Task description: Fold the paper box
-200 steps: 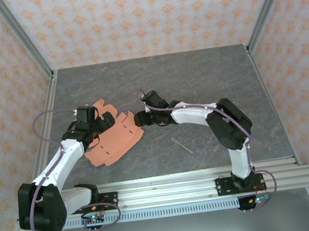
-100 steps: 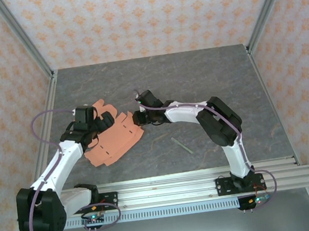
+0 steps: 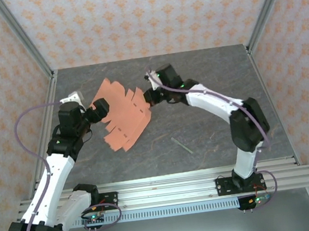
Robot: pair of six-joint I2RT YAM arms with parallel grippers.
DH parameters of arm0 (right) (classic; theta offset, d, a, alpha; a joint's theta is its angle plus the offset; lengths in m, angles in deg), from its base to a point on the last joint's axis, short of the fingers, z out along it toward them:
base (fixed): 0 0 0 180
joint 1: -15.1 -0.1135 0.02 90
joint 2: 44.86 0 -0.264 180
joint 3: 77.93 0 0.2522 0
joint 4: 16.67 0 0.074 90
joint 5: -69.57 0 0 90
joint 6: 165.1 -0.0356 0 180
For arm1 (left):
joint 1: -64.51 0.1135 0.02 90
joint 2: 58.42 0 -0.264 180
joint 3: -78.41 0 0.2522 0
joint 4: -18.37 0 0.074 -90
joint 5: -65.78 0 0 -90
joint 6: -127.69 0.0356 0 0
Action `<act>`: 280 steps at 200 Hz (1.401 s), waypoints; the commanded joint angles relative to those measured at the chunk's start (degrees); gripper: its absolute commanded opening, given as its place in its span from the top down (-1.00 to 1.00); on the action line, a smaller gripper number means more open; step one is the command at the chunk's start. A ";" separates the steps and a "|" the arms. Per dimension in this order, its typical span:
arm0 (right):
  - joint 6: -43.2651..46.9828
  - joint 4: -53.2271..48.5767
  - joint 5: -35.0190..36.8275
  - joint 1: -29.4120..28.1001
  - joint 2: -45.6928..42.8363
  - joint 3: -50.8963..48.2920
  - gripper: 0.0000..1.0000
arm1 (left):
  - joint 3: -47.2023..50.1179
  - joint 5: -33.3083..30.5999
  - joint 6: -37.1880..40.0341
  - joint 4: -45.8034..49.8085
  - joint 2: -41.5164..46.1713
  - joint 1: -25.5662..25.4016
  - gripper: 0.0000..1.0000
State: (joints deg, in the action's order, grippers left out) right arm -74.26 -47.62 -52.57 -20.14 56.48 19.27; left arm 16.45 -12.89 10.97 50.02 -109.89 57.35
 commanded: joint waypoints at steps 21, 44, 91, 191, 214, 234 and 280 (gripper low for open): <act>17.74 -16.42 -10.54 4.22 -7.74 8.80 1.00 | -9.72 15.43 10.28 -8.42 -6.12 -1.43 -0.67; 23.08 -23.05 -13.07 5.66 -7.94 13.83 1.00 | -18.91 16.64 18.66 -2.06 -11.40 -5.82 -0.58; 33.39 -33.59 -13.48 6.64 -8.13 22.14 1.00 | -38.65 15.72 46.23 19.09 -21.31 -17.38 -0.62; 46.39 -39.81 -16.81 6.77 -11.22 22.74 1.00 | -63.33 23.08 72.34 49.14 -39.08 -17.69 -0.55; 48.20 -40.79 -17.15 6.76 -11.76 22.40 1.00 | -64.67 26.31 74.70 50.04 -41.17 -17.58 -0.53; 49.10 -40.91 -17.25 6.85 -12.69 21.69 1.00 | -64.67 28.95 76.54 49.47 -42.08 -17.49 -0.43; 49.85 -40.10 -19.50 7.73 -13.97 20.16 1.00 | -65.88 36.36 78.60 49.08 -43.71 -17.00 -0.03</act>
State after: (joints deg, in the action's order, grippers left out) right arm -26.26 -87.59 -69.03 -13.19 44.37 40.21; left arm -46.68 17.43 87.27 97.47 -152.77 39.88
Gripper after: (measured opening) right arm 0.040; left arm 0.571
